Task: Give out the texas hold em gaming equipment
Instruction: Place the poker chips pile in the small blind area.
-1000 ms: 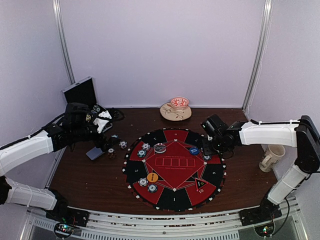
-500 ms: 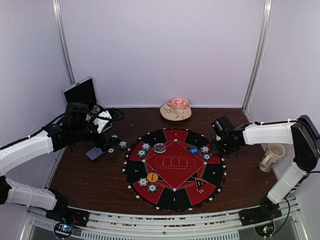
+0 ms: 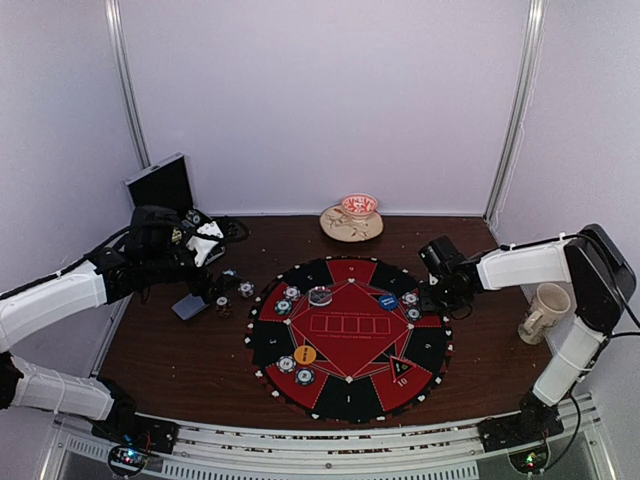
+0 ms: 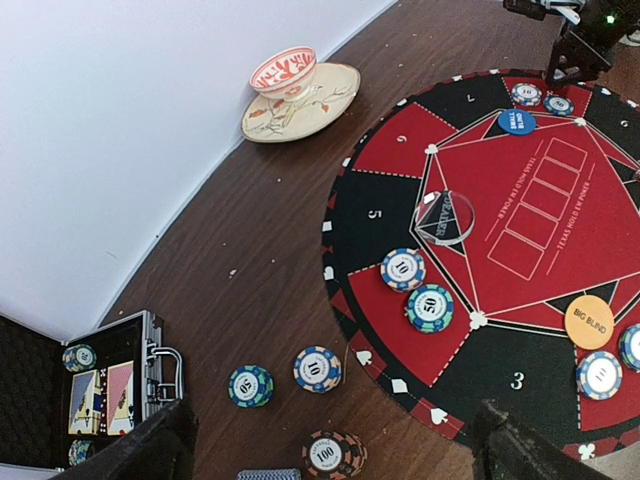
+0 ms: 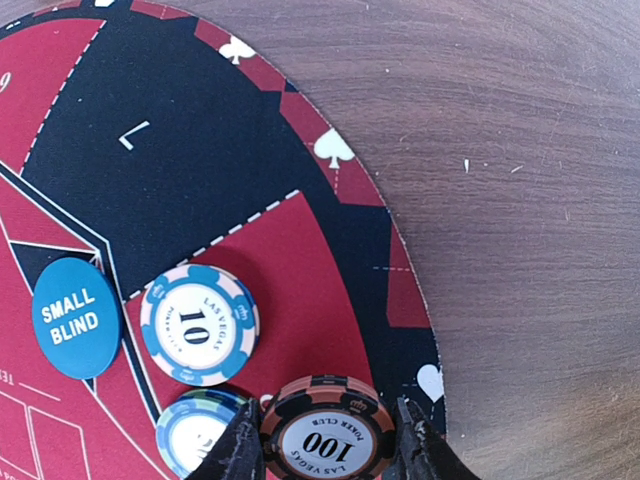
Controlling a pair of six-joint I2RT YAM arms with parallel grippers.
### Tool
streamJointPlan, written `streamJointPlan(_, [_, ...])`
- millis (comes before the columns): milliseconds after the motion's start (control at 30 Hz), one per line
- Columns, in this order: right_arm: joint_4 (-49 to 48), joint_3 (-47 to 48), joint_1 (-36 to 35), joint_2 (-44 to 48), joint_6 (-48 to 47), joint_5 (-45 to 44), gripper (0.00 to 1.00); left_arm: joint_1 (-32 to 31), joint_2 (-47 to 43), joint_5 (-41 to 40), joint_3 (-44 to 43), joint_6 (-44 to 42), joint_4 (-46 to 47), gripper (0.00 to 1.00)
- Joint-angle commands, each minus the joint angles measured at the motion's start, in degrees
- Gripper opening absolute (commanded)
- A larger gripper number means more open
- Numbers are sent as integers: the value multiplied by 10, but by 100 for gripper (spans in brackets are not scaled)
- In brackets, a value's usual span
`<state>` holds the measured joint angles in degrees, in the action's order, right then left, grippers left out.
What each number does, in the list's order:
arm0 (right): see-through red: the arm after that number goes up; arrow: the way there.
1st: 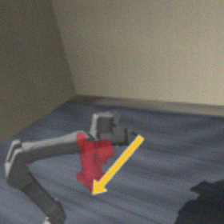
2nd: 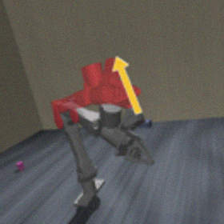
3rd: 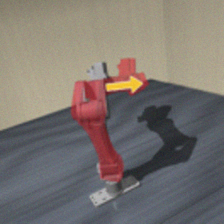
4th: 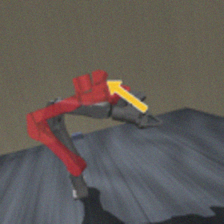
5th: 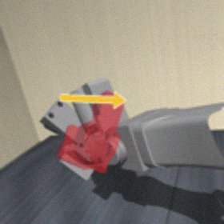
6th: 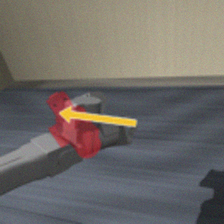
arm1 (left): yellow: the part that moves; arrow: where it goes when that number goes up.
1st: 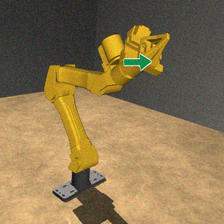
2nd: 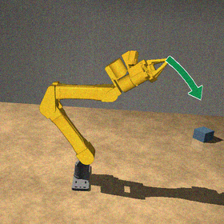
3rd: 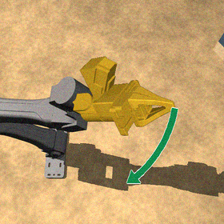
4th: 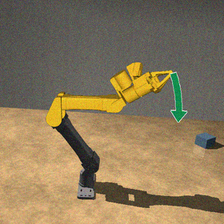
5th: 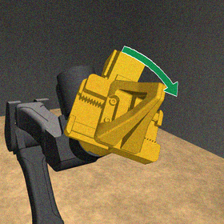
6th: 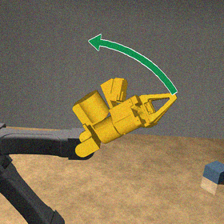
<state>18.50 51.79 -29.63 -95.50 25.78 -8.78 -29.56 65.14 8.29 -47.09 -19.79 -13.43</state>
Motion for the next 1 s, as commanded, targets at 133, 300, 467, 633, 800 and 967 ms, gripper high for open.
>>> streamJointPlan(133, [-16, 14, 9, -13, -5, -9, 25, 5, -3, -1, 8, 4, 25, 98])
streamJointPlan(300, [-16, 19, 11, -20, -9, -2, 32, 5, -3, -2, 9, 4, 25, 98])
streamJointPlan(467, [-13, 23, 11, -18, -10, 2, 50, 5, -4, -2, 9, 5, 25, 98])
streamJointPlan(633, [-8, 28, 12, -1, -9, 0, 59, 5, -3, -3, 9, 5, 26, 98])
streamJointPlan(800, [2, 30, 11, 45, -1, 0, 63, 5, 0, -7, 8, 5, 26, 98])
streamJointPlan(967, [19, 22, 0, 128, 1, -29, 70, 8, 19, -20, 4, 4, 23, 98])
